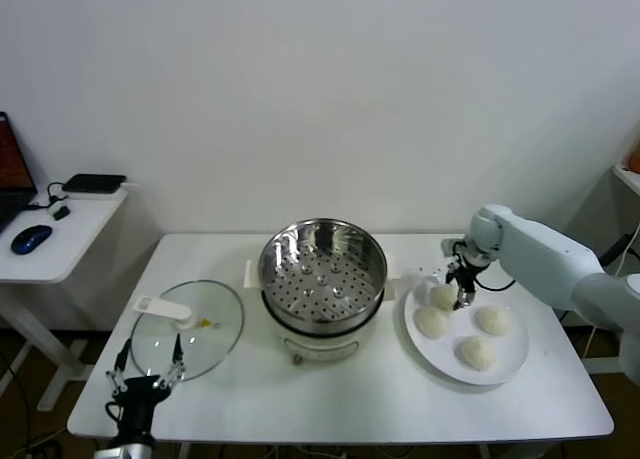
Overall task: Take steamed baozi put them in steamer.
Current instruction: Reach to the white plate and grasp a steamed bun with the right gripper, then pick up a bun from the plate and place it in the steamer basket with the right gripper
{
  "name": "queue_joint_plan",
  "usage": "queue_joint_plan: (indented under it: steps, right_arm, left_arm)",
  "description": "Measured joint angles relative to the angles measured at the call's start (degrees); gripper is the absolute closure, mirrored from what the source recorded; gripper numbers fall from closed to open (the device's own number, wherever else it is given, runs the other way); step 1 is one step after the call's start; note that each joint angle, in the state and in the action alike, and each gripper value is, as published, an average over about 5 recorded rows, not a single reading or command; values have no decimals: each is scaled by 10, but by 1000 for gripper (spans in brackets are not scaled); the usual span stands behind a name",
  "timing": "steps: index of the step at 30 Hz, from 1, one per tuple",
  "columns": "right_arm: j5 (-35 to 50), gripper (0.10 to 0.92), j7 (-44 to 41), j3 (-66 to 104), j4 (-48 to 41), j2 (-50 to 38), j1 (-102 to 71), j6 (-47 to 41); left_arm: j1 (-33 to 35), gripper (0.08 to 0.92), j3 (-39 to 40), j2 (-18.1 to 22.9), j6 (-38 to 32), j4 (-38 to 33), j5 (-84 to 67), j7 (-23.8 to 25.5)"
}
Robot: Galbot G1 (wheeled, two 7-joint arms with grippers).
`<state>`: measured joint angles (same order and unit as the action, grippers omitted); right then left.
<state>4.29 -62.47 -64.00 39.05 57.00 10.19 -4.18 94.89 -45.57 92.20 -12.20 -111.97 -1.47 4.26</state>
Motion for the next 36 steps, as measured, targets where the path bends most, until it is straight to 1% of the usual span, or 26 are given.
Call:
queue_joint_plan:
  steps: [5,11,22,29,36]
  right_arm:
    - [6,413,-2,-11,16,-10,13,1]
    - [27,416,-9,-59,63,-35,63,9]
    - [116,414,-32,-134,154,-57,221,58]
    - [168,407,-45,-150,201,-35,294,97]
    - [196,406,-47,-175,226,24,331,138]
  left_arm:
    - [1,177,0,0,0,0,0,-1]
    - [2,177,1,0,-1,-1,0,-2]
    - [8,177,6,-3,-7,-3,4,-2]
    - [9,177,11,-3,-12,-7,8,-1]
    - [9,177,10,-5,-17,-5,9,-1]
